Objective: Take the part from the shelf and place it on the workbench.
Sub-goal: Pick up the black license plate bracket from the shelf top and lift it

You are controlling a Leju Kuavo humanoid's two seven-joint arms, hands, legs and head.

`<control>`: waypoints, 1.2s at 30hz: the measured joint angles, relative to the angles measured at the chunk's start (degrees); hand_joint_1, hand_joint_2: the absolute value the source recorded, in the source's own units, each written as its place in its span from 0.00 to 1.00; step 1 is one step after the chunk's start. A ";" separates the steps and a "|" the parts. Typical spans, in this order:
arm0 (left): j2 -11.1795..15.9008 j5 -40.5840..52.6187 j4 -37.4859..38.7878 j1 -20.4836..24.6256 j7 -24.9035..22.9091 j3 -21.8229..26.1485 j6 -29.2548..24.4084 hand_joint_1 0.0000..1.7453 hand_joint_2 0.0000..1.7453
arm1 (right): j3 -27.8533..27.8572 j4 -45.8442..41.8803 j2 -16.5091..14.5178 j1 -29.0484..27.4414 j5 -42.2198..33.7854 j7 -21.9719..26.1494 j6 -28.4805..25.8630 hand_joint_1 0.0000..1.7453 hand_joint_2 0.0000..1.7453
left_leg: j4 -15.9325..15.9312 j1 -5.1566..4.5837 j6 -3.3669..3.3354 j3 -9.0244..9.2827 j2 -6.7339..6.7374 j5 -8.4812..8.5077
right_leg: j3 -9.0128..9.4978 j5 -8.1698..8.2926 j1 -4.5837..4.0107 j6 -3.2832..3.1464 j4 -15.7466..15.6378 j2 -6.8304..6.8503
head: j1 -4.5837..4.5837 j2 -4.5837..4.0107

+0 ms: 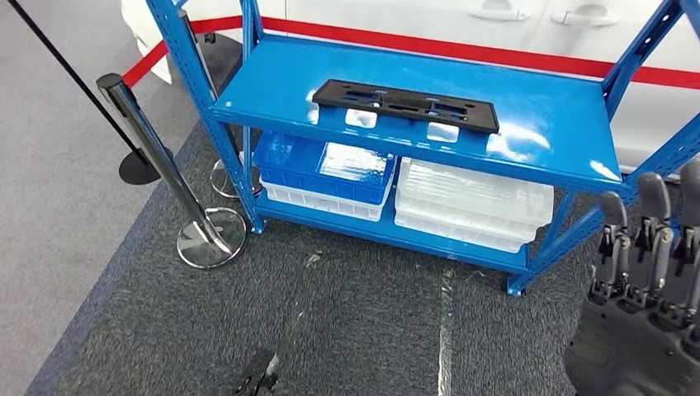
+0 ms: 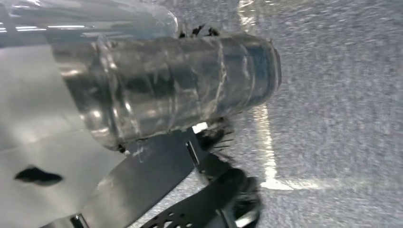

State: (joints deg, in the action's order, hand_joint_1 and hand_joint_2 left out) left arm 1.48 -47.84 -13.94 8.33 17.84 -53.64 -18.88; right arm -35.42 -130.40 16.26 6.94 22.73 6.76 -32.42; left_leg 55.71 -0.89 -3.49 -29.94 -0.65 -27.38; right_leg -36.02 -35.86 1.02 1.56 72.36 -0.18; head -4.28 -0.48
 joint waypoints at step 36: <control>1.90 -7.44 0.30 -0.38 4.60 1.51 -1.68 0.00 0.00 | -3.46 15.20 -3.55 12.05 -18.89 4.21 10.50 0.00 1.00 | 3.51 0.32 0.97 -4.73 -0.43 1.22 | -0.16 8.53 0.13 0.17 -8.47 -0.32 | 0.38 0.00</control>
State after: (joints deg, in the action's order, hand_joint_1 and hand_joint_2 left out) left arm 3.38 -55.29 -13.64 7.96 22.44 -52.13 -20.57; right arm -38.88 -115.21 12.71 18.98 3.84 10.97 -21.92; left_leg 59.22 -0.57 -2.52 -34.66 -1.07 -26.16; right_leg -36.18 -27.34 1.14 1.73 63.90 -0.51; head -3.90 -0.48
